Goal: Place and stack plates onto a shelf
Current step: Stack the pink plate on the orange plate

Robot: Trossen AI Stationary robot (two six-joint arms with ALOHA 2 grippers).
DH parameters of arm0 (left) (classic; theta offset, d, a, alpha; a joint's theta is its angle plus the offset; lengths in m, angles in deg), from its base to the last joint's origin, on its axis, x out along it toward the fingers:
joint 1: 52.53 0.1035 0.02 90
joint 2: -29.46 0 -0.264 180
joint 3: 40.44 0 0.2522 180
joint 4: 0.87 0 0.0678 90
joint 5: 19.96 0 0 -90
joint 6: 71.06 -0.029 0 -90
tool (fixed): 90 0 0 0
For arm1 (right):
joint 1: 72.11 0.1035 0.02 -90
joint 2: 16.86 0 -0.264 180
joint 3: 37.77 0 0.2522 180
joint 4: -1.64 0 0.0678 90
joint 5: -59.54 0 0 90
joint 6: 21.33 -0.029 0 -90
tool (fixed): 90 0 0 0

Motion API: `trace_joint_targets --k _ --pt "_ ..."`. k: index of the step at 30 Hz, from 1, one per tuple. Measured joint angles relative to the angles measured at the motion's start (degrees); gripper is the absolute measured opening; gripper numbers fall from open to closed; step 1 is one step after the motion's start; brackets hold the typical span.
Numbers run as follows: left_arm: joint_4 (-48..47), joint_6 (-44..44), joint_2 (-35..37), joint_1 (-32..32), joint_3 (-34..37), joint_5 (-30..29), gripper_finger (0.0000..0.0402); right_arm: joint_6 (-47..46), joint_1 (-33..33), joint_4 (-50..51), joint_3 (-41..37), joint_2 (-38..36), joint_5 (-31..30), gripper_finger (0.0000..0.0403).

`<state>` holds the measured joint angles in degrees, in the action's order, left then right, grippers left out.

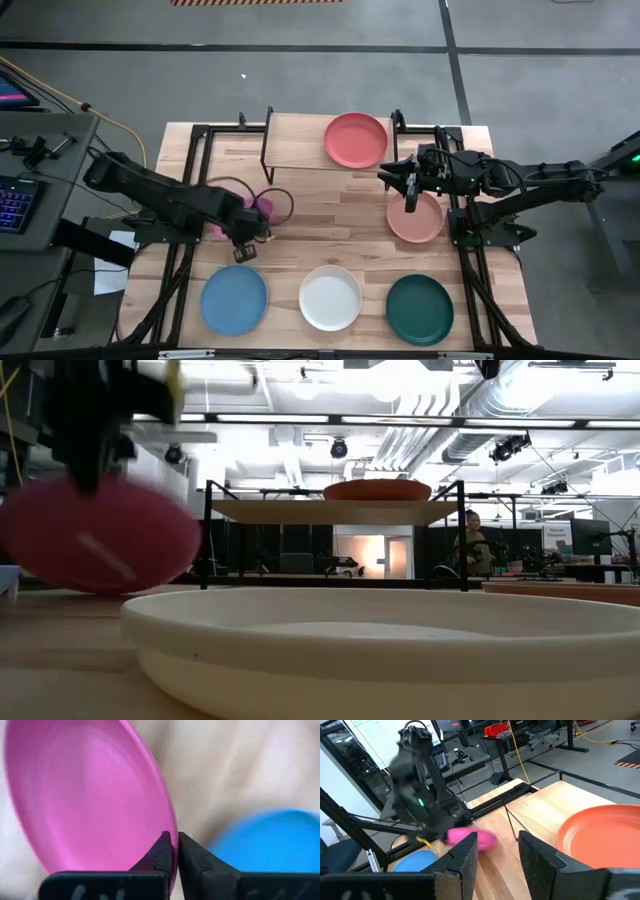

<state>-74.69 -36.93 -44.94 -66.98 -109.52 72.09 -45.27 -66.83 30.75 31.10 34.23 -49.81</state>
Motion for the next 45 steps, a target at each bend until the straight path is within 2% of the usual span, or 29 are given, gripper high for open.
trace_joint_targets --k 2,4,8,14,19,26,32,38,45 --pt "0.1 -1.3 2.3 -0.3 -3.9 2.5 0.0003 0.0 0.0 0.2 0.0 0.0 0.0 0.0124" --pt "0.3 -2.9 3.4 -0.6 -8.8 1.8 0.0003 0.0 0.0 0.2 0.0 0.0 0.0 0.0124" --pt "0.3 -8.5 2.1 -0.3 -20.5 -5.9 0.0002 0.0 0.0 0.3 0.0 0.0 0.0 0.0124" --pt "0.0 -24.4 -4.2 3.0 -37.8 -18.4 0.0001 0.0 0.0 0.3 0.0 0.0 0.0 0.0124" --pt "0.0 -39.5 -11.8 10.3 -47.6 -21.3 0.0001 -0.2 0.0 -0.4 0.0 0.0 0.0 0.0124" --pt "4.2 -59.2 -22.5 17.8 -50.1 -23.6 0.0001 -1.0 0.0 -2.9 0.0 0.0 0.0 0.0124" --pt "7.7 -73.1 -31.9 21.5 -50.1 -24.2 0.0001 3.0 0.0 -10.4 0.0 -0.2 -0.1 0.0124" --pt "13.6 -79.8 -37.3 23.6 -50.0 -24.4 0.0001 6.2 0.0 -14.2 0.0 -0.2 -0.1 0.0124" --pt "15.2 -81.8 -39.7 23.9 -50.1 -23.7 0.0009 6.1 0.0 -14.2 0.0 -0.2 -0.1 0.0124"
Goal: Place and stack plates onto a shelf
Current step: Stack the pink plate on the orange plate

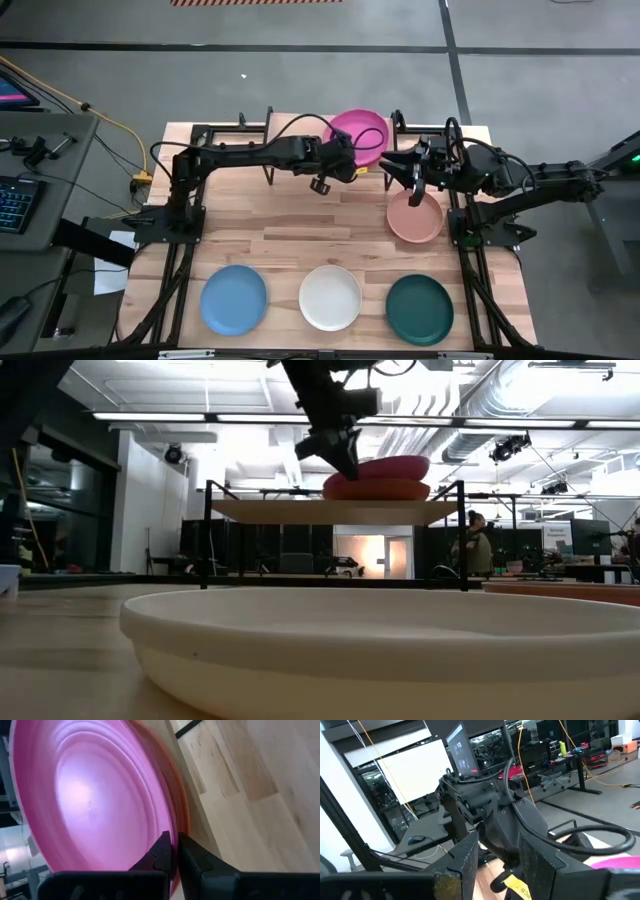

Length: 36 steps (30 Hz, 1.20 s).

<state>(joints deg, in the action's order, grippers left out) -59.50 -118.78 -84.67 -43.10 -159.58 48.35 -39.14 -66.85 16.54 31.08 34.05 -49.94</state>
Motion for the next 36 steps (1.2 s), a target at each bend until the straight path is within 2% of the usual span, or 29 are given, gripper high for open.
trace_joint_targets --k 11,15,20,23,26,30,32,36 --pt "6.0 -1.0 0.7 0.0 -0.1 1.4 0.0075 0.3 0.0 0.1 0.0 0.0 -1.5 0.0124" --pt "5.8 -0.3 1.0 0.0 0.0 -1.1 0.0106 0.3 0.0 0.1 0.0 0.0 -1.5 0.0124" --pt "3.8 0.9 2.4 0.0 -0.9 -6.9 0.0135 0.3 0.0 0.1 0.0 0.0 -1.6 0.0124" --pt "-0.7 6.4 5.2 0.0 -3.2 -6.9 0.0144 0.3 0.0 0.1 0.0 0.0 -1.7 0.0124" --pt "-5.4 17.8 10.8 0.4 -4.3 -1.1 0.0147 0.1 0.0 0.8 0.0 0.1 -3.2 0.0124" --pt "-7.2 35.4 20.5 2.6 -2.7 15.5 0.0144 -2.1 0.0 5.1 0.0 0.6 -8.0 0.0124" --pt "-5.3 41.3 25.8 3.6 -0.3 22.0 0.0141 -3.4 0.0 8.6 0.0 1.6 -9.5 0.0124" --pt "4.5 46.5 37.5 2.2 10.1 25.1 0.0129 -7.1 -0.5 14.8 0.0 5.8 -10.8 0.0105"
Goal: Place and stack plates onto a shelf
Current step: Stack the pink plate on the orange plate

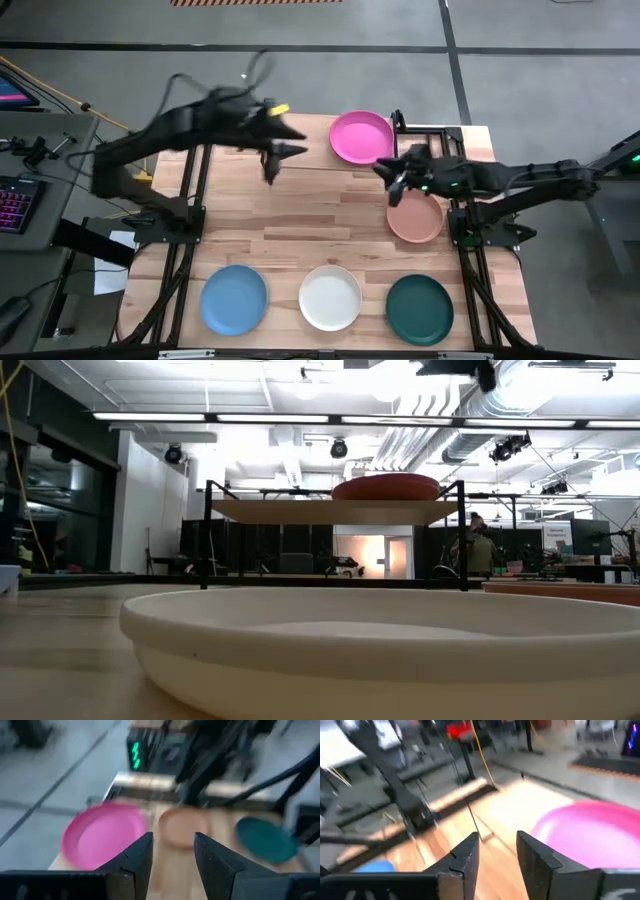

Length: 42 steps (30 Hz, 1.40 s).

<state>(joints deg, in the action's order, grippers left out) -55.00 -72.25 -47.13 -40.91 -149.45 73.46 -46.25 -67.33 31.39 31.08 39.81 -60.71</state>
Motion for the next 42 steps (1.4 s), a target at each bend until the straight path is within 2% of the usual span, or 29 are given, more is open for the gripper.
trace_joint_targets --k 3,6,10,13,16,21,25,29,42 --pt "11.6 3.3 9.4 -2.2 11.7 0.1 0.0118 -2.1 -1.2 2.1 0.0 4.0 0.3 0.0056" --pt "25.0 7.7 17.8 -5.2 24.4 -2.9 0.0102 -2.3 -2.6 2.1 0.0 6.8 0.1 0.0010" --pt "40.2 12.4 26.0 -9.7 39.6 -9.5 0.0062 -6.4 -3.3 5.1 0.0 8.1 -4.2 0.0006" --pt "46.1 15.4 29.6 -12.1 47.8 -14.6 0.0016 -8.3 -3.2 11.3 0.0 8.2 -9.5 0.0003" --pt "50.2 18.7 31.4 -13.7 53.5 -18.1 0.0007 -7.8 -3.1 12.0 -2.2 8.2 -13.6 0.0001" --pt "53.5 20.5 31.6 -14.5 57.0 -19.7 0.0002 -6.7 -3.1 1.8 -8.4 8.0 -14.8 0.0000" --pt "53.7 19.4 31.6 -14.5 57.1 -19.7 0.0001 -4.9 -3.1 -9.9 -13.2 8.0 -17.7 0.0000" --pt "53.6 18.6 31.6 -14.3 57.1 -19.7 0.0001 -4.7 -3.7 -17.0 -16.5 8.4 -17.8 0.0000" --pt "57.0 18.1 31.6 -14.3 57.1 -19.7 0.0000 -4.5 -6.7 -20.4 -17.1 12.4 -16.6 0.0000"
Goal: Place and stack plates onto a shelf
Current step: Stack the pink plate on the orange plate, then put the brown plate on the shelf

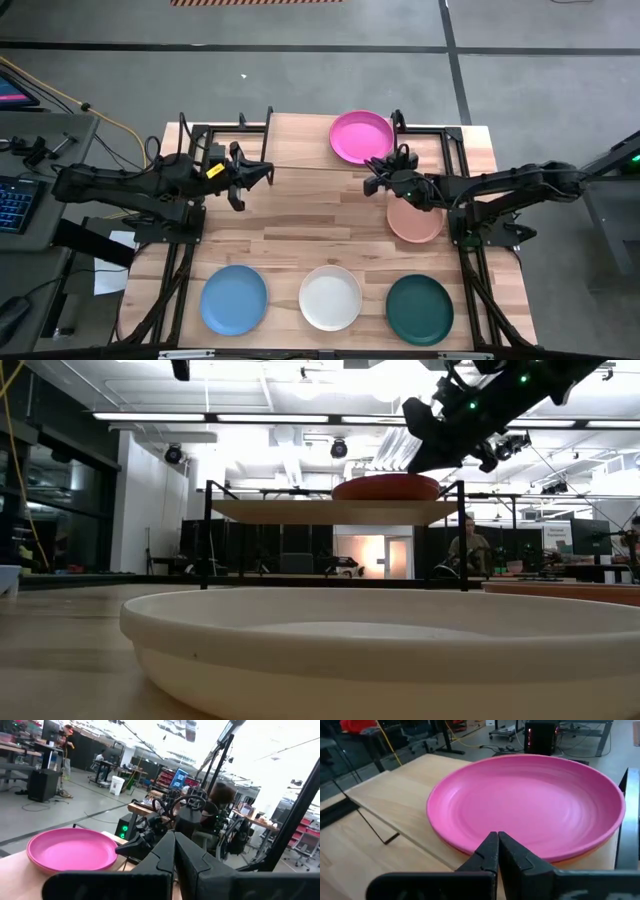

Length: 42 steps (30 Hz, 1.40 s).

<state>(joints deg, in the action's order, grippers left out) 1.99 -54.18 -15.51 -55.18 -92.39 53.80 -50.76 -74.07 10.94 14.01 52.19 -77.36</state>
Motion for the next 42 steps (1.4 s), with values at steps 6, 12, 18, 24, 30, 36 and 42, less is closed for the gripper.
trace_joint_targets --k 6,12,18,24,30,36,42 --pt "0.0 0.0 0.0 0.0 0.0 0.0 0.0000 2.8 0.0 -0.6 0.0 0.0 0.2 0.0000" --pt "0.0 0.5 0.0 0.0 0.0 0.0 0.0000 4.2 -0.4 -0.2 0.0 0.0 0.4 0.0000" --pt "0.0 0.5 0.0 0.0 0.0 0.0 0.0000 4.4 -1.3 1.1 0.0 0.0 0.5 0.0000" --pt "0.0 0.5 0.0 0.0 0.0 0.0 0.0000 6.2 -1.4 2.0 0.0 0.0 0.9 0.0000" --pt "0.0 0.5 0.0 0.0 0.0 0.0 0.0000 8.8 -1.0 0.0 1.8 -0.4 0.9 0.0000" --pt "-0.2 -0.2 0.0 0.0 0.0 -0.7 0.0000 16.6 -1.6 -0.5 4.2 -0.6 1.2 0.0000" --pt "-0.5 -2.0 0.0 0.0 0.0 -0.7 0.0000 12.8 -0.9 -5.5 4.3 -5.8 10.1 0.0000"
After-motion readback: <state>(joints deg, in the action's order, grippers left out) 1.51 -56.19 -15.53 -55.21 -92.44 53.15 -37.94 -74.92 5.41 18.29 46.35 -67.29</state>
